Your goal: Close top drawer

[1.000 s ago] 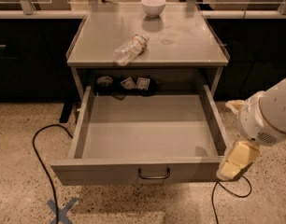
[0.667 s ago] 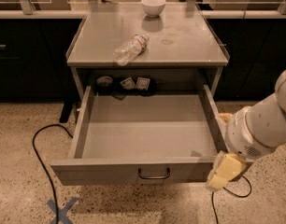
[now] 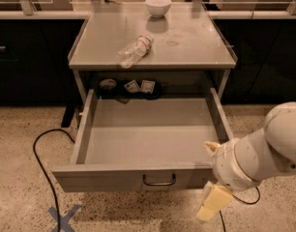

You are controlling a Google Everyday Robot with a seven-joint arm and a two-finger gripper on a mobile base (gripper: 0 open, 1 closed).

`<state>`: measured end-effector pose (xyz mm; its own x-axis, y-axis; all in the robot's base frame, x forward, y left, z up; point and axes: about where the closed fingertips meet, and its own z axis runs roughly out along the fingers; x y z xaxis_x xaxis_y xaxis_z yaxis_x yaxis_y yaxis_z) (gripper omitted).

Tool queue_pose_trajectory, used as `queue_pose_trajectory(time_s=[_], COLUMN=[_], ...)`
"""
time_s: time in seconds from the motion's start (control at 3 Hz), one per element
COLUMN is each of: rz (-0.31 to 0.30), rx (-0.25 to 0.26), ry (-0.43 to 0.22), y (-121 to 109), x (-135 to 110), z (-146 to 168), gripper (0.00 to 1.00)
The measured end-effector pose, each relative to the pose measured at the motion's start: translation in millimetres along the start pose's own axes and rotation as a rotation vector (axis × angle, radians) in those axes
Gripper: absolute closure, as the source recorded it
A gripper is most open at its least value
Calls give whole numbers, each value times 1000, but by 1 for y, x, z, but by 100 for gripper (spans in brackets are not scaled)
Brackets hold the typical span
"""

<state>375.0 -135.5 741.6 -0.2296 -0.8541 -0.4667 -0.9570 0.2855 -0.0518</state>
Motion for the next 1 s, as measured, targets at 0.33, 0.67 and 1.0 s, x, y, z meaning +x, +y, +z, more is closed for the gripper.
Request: queue_pose_trajectory(time_s=[0.33, 0.67, 1.0], rz=[-37, -74, -62], rx=[-51, -109, -172], ry=[-35, -57, -33], y=[25, 51, 69], x=[-11, -24, -25], z=[18, 29, 36], gripper=[0, 0, 0])
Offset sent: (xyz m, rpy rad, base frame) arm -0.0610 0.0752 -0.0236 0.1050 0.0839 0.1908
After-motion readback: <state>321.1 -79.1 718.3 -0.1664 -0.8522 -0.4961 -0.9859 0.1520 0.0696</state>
